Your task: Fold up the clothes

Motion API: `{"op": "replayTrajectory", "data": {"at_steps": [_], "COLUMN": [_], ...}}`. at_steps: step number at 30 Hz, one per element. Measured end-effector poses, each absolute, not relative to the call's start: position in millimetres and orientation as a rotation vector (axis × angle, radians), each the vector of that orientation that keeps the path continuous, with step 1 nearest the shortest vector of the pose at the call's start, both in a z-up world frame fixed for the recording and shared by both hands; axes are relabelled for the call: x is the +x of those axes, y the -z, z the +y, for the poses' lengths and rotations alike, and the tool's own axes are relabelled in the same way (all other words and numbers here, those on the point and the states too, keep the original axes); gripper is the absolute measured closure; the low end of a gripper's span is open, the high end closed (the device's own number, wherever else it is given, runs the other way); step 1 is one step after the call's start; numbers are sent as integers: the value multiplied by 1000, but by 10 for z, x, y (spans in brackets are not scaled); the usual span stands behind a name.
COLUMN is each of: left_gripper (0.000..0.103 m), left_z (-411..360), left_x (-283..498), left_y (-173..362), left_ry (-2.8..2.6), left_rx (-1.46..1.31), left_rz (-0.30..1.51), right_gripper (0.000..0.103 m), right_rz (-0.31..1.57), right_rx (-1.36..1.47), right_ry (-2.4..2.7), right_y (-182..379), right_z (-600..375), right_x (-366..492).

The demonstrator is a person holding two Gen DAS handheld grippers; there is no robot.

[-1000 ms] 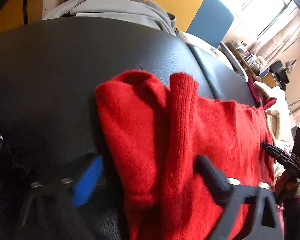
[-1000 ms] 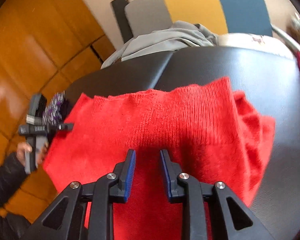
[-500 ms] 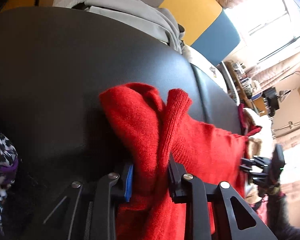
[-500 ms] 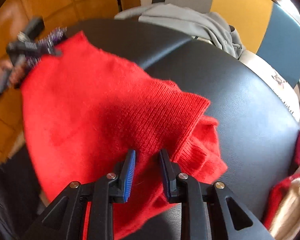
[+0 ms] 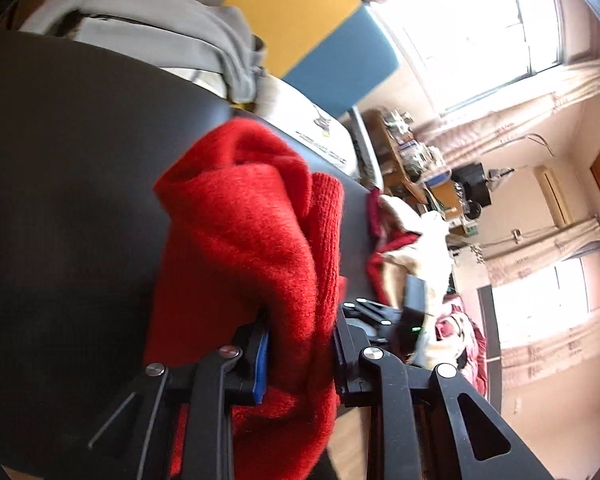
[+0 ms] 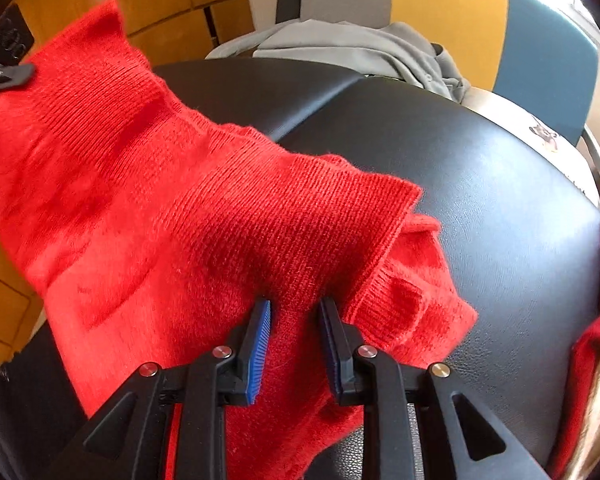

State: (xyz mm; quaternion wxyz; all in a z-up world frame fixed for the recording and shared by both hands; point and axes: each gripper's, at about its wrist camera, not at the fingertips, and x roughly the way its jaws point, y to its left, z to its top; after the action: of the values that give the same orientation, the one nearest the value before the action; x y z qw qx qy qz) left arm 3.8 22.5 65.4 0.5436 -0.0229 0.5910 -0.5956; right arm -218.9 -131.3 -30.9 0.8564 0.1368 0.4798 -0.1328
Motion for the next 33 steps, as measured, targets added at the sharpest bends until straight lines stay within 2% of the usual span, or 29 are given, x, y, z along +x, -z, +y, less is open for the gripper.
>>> {"op": "replayTrajectory", "data": {"at_steps": [4,9,13,18,21,22,23,24,25,33], "left_gripper": [78,78,78,78,70,58,50,36,31,31], "left_z": [-128,-596,-827,-937,-955,-937,-934,-907,-867,-494], "left_x": [-411,-856,-1000,-1149,-1183,-1180,-1187,-1201,-1213,-1239], "left_y": [-660,-350,-60,-23,65,44,3,-79,-156,-800], "left_ry": [1422,1363,1295,1261,1250,1252,1281,1317,1335,1523], "left_rx": [-11,56,73,104,134,123,111,104,103,133], "left_rz": [1428,1497,1546,1525,1562,1570,1584,1589,1581,1481], "right_gripper": [79,79,79,79,79,79,79,78,78,78], "right_rz": [961,888,843,798,777,772,767,764,766,778], "right_rx": [320,384,415,448,456,452,437,425,423,369], "right_ry": [283,265,248,242,243,244,245,246,246,323], "right_y": [307,334,352,383,388,380,356,331,304,-83], "right_z": [-1306,-1331,-1358,-1363,-1363,-1350,-1326,-1302,-1282,-1121], "right_x": [-2248,-2362,-2423,-2493,-2520,-2537,-2562,-2591,-2636,-3271]}}
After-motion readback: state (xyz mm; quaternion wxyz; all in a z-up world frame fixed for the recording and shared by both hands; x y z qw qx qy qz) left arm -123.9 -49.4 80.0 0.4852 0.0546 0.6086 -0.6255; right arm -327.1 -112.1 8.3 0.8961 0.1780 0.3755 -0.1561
